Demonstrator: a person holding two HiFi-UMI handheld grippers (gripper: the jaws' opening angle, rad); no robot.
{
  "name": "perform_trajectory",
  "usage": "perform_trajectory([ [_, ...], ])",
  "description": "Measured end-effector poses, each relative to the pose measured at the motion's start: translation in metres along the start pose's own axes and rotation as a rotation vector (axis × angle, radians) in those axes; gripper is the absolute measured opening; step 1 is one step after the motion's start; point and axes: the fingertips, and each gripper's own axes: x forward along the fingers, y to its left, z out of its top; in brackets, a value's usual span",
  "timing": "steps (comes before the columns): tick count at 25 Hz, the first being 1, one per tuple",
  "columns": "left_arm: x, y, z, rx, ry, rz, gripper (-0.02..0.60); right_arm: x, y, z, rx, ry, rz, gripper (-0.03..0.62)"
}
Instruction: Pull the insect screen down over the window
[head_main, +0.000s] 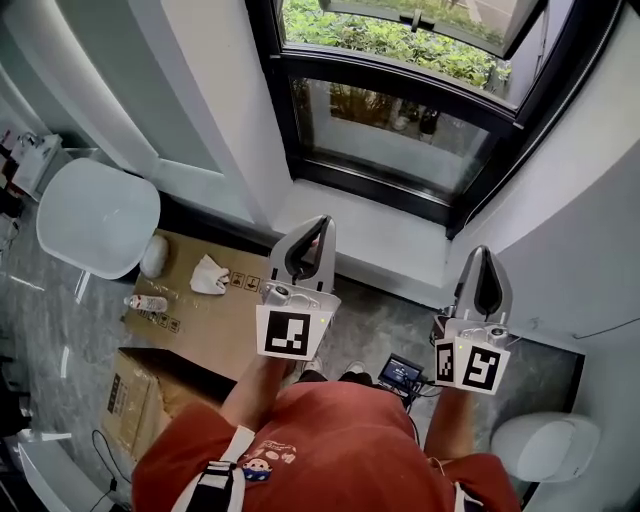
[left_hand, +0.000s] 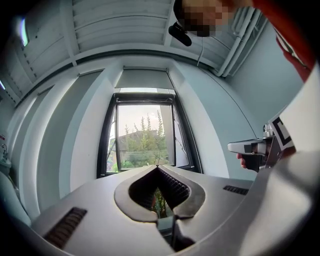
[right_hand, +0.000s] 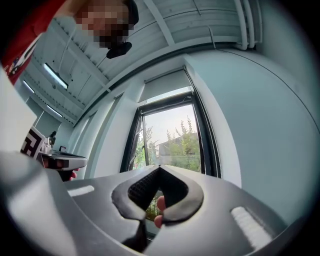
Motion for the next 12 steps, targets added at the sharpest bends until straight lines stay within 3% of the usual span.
perform_trajectory([
  [12,0.01,-0.045,-0.004,0.023,0.021,0.004,0.005,-0.013,-0.044,-0.01,0.044,-0.012,-0.01,0.009],
])
